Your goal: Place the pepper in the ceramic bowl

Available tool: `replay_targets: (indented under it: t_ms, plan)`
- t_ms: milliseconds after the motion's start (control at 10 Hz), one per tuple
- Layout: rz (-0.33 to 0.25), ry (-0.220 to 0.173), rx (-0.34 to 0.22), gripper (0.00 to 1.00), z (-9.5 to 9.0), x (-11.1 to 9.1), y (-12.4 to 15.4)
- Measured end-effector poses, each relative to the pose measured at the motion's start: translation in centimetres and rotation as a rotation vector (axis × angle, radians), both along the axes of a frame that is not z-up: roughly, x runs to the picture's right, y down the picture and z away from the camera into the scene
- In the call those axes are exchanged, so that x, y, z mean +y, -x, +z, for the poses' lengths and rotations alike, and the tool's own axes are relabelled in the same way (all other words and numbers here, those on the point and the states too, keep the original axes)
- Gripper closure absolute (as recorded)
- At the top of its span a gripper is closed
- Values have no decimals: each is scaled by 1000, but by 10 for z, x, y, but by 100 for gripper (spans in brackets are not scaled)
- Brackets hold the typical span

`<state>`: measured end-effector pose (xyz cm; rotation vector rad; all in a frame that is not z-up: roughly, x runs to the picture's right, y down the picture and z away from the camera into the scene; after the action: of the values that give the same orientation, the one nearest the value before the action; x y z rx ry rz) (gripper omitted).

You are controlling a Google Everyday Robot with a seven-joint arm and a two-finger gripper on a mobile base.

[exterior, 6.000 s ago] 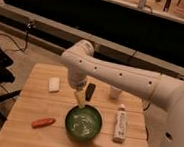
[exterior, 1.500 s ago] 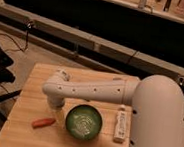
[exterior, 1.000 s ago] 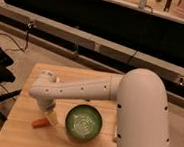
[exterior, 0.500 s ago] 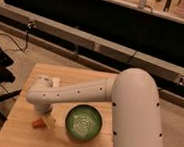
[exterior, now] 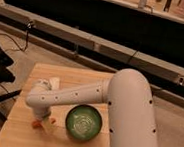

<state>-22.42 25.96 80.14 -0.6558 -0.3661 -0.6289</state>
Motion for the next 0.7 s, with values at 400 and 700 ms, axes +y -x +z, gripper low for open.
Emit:
replay_targets:
  t_ms: [400,700]
  plan:
    - [-14,1,-6,75,-7,-8,-3]
    - [-8,-5,-8,86,-5,-8,-3]
